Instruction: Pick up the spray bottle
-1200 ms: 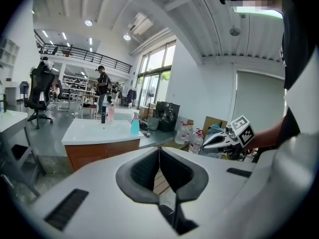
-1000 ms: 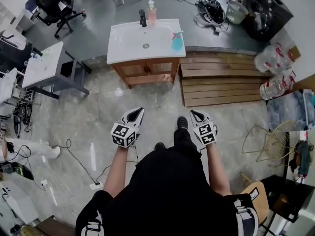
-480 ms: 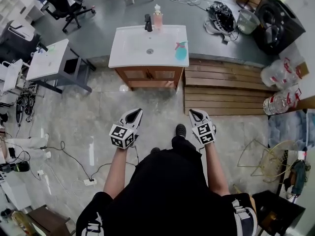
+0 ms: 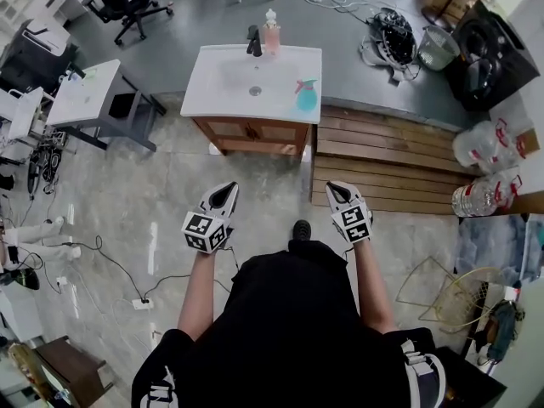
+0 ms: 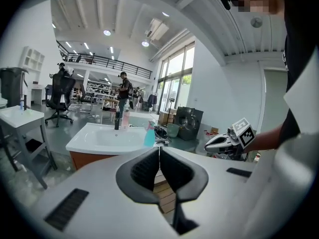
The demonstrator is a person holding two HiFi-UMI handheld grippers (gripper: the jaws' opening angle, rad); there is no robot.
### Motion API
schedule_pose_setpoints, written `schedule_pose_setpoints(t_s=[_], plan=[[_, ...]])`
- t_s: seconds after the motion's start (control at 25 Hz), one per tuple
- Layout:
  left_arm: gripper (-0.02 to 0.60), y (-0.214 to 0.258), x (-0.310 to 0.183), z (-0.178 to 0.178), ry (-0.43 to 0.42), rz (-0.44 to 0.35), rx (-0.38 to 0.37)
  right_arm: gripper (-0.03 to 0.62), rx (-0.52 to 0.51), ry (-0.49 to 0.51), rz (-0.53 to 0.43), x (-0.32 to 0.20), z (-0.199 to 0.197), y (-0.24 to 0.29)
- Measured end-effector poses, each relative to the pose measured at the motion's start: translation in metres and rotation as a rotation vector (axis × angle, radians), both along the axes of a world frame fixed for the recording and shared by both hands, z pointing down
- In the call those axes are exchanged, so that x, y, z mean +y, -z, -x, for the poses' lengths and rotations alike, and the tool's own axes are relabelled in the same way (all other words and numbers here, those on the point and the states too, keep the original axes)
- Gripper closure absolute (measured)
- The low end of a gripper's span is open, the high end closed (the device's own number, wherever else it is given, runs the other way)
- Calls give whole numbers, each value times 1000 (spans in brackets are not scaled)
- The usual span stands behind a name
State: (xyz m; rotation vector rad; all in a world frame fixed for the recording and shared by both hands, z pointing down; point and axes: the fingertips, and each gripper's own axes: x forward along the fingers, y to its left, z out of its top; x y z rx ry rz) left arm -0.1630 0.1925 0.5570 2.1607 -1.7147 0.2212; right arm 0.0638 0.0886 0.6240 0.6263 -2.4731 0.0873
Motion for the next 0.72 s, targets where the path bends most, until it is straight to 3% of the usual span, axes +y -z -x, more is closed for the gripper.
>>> schedule_pose_setpoints(t_s=[0.44, 0.72], plan=[[558, 13, -76, -42, 31, -36, -2, 577, 10, 57, -4, -84, -34, 1], [558, 10, -108, -46, 64, -31, -10, 579, -8, 74, -12, -120, -39, 1]])
